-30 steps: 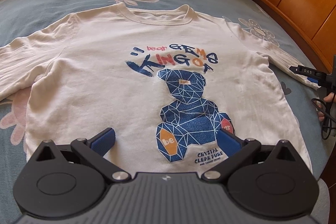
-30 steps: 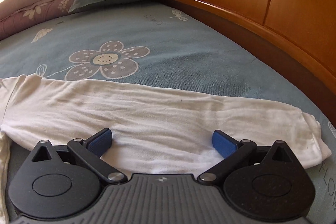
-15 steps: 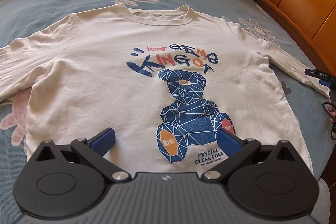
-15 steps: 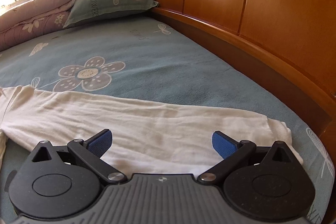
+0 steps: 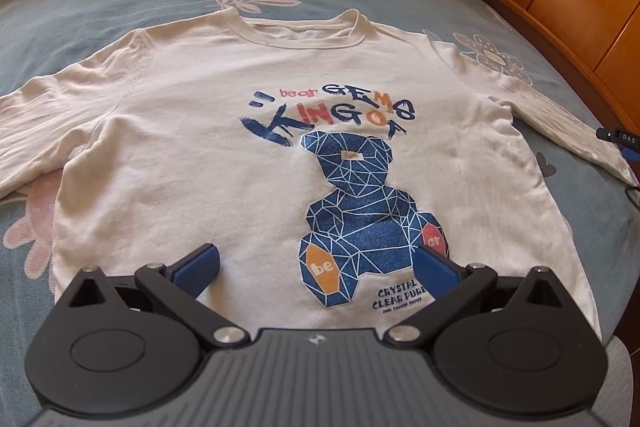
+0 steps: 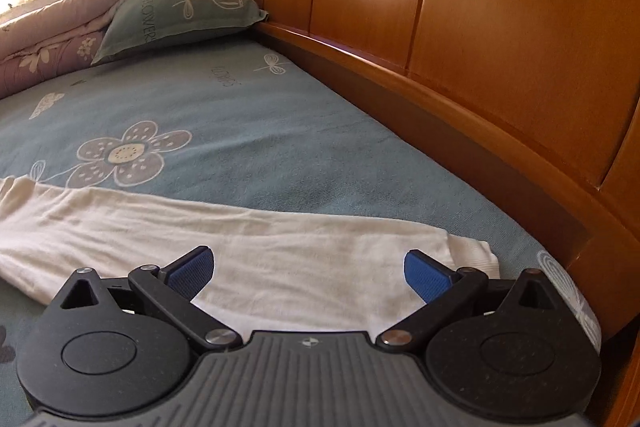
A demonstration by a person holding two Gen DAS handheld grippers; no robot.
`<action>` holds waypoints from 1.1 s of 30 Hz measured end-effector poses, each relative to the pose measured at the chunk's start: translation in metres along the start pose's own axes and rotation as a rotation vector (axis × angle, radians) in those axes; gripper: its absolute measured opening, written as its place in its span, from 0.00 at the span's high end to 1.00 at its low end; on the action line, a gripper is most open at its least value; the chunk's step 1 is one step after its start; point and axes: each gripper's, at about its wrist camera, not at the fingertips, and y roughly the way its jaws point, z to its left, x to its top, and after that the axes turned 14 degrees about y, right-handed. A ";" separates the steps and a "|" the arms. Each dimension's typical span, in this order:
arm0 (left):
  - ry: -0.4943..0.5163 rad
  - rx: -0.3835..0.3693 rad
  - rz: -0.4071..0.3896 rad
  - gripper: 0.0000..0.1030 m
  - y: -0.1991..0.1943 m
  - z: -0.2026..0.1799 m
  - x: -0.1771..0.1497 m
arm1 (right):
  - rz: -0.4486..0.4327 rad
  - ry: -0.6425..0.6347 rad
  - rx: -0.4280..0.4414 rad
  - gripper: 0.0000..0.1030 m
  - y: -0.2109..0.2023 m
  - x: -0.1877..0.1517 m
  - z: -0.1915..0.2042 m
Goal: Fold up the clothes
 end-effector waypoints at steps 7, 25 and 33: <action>-0.002 0.002 0.003 0.01 -0.002 0.003 -0.001 | 0.047 0.066 -0.073 0.00 0.016 -0.003 -0.026; 0.046 0.044 -0.030 0.01 -0.040 0.005 -0.001 | 0.165 -0.044 0.018 0.00 0.046 -0.003 0.127; 0.047 0.072 -0.093 0.01 -0.083 0.002 -0.004 | 0.167 -0.180 0.294 0.00 -0.075 -0.017 0.142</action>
